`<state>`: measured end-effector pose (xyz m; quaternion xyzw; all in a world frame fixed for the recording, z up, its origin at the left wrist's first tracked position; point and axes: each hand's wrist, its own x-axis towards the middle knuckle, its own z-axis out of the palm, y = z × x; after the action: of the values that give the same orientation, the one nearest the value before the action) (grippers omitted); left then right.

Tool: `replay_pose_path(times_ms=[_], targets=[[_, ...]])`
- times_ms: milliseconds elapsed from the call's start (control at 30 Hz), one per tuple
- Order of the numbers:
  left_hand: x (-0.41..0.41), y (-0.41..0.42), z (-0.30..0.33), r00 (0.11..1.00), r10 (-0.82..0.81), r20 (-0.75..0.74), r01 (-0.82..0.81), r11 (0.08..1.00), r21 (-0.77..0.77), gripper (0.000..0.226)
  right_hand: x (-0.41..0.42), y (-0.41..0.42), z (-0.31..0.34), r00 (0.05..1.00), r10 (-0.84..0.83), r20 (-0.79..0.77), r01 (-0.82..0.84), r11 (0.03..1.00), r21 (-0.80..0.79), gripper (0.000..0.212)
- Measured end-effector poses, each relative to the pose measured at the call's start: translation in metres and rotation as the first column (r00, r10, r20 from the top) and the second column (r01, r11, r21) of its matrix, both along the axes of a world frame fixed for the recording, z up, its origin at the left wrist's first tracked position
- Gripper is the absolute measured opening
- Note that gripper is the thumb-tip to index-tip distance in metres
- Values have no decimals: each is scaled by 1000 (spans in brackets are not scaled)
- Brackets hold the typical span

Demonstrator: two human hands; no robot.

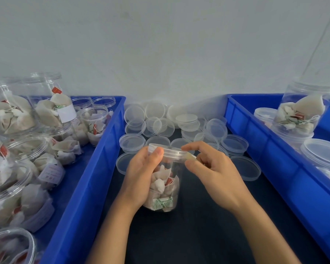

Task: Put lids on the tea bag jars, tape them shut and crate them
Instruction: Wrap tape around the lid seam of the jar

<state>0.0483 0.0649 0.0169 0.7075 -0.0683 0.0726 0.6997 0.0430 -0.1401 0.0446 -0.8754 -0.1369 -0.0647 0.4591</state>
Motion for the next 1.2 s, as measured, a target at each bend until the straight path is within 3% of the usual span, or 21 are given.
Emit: replay_pose_path(times_ms=[333,633,800,900,1067,1200], targets=[[-2,2,0,999,-40,-17,40,999,-20,63,0,0,2,998,43,-39,-38,993,110,33],[0,-2,-7,989,-147,-31,139,975,-176,78,-5,0,8,976,166,-142,-132,966,221,32],[1,-4,-11,994,-110,-15,110,994,9,65,-2,-5,5,982,147,-120,-117,967,225,23],[1,-5,-8,1000,-10,27,5,988,155,84,-3,-4,4,991,110,-73,-94,976,195,23],[-5,-11,-1,966,67,249,-121,971,207,58,-7,5,2,997,76,-1,-75,988,134,34],[-6,-14,5,966,91,242,-132,979,156,54,-6,5,0,996,52,74,-56,997,57,38]])
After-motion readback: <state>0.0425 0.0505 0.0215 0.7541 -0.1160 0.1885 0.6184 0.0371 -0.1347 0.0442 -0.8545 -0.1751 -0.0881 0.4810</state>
